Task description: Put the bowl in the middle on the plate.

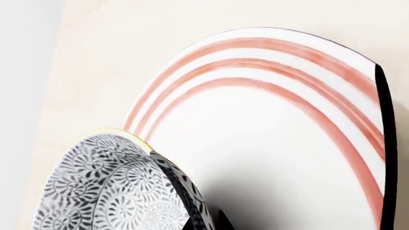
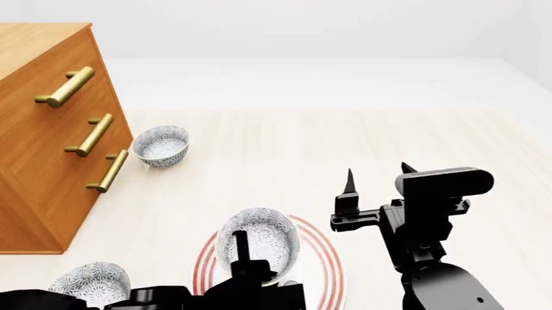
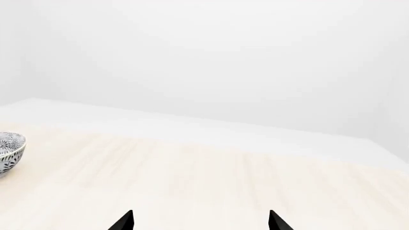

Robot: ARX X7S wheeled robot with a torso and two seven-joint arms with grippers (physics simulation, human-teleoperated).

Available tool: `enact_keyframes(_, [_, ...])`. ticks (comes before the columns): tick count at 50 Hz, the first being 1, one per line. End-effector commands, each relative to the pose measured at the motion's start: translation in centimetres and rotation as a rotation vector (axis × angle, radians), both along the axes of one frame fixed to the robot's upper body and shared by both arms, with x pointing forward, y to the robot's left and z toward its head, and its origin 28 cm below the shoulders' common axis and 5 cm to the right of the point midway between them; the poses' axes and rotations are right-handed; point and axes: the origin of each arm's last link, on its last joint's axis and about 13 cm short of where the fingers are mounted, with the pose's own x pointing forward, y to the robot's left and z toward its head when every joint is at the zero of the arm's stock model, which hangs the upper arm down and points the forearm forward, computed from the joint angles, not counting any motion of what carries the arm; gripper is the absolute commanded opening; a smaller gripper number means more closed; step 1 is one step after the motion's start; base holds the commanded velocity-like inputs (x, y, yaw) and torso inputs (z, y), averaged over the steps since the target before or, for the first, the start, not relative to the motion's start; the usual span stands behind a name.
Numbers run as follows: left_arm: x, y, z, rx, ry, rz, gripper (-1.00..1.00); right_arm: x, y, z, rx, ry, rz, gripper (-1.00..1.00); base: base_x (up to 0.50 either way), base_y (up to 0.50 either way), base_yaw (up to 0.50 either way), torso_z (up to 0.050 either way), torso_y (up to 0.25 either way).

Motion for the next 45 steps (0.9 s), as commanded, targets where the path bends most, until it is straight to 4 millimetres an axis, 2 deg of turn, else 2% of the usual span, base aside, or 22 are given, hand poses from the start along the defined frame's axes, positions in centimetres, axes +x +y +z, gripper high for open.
enact_keyframes(1, [0.4,0.1,0.1,0.016,-0.016,0.021,-1.00,0.0,0.0,-0.1,-0.002,0.002,0.002,1.00,0.00,0.00,0.00,0.000,0.000])
enact_keyframes(2, [0.3,0.1,0.1,0.027,-0.006,0.017,-1.00,0.1,0.0,-0.1,-0.002,0.003,0.002,1.00,0.00,0.00,0.00,0.000,0.000])
enact_keyframes(3, [0.3,0.1,0.1,0.030,-0.018,0.023,1.00,0.1,0.0,-0.1,-0.002,0.003,0.002,1.00,0.00,0.00,0.00,0.000,0.000])
enact_keyframes(22, [-0.1,0.3,0.8,0.050,-0.016,0.000,1.00,0.1,0.0,-0.1,-0.002,0.003,0.003,1.00,0.00,0.00,0.00,0.000,0.000])
enact_keyframes(27, [-1.0,0.7,2.3,0.063,-0.015,-0.031,1.00,0.0,0.0,0.0,-0.001,0.001,0.001,1.00,0.00,0.00,0.00,0.000,0.000])
enact_keyframes(32, [-3.2,1.5,5.3,0.068,0.017,-0.089,1.00,0.0,0.0,0.0,0.000,0.000,0.001,1.00,0.00,0.00,0.00,0.000,0.000])
enact_keyframes(45, [-4.2,2.5,8.3,0.060,-0.024,-0.084,1.00,0.0,0.0,0.0,0.002,0.000,0.001,1.00,0.00,0.00,0.00,0.000,0.000])
